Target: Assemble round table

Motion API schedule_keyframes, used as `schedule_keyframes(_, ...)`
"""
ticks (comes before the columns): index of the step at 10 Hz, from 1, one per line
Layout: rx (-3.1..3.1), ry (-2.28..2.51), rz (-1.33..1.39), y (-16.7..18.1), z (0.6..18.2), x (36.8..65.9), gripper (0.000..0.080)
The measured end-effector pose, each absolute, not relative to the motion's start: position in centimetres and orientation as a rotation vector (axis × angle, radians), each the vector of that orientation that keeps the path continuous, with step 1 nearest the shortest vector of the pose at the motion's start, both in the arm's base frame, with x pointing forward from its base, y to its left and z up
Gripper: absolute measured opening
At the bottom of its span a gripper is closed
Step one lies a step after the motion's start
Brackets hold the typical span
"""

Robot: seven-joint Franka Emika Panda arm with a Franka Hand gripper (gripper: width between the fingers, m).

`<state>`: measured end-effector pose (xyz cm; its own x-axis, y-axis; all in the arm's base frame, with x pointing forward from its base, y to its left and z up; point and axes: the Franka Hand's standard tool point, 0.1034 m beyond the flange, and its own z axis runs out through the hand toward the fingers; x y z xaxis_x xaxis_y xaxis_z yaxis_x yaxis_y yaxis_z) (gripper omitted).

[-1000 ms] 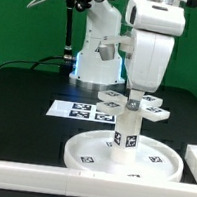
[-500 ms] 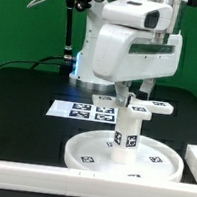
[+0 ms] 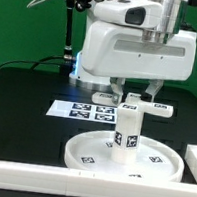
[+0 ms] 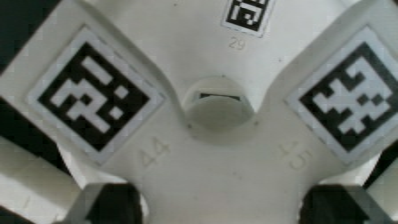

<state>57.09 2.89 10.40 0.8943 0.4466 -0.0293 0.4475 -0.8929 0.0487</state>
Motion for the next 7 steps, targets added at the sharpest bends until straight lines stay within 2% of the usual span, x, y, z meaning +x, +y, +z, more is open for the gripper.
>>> schedule_keyframes(3,3.163,0.074,-0.023,2.58,10.36,56.94,0.0440)
schedule_keyframes(7,3.148,-0.365,-0.026,2.91,10.35,56.95,0.0440)
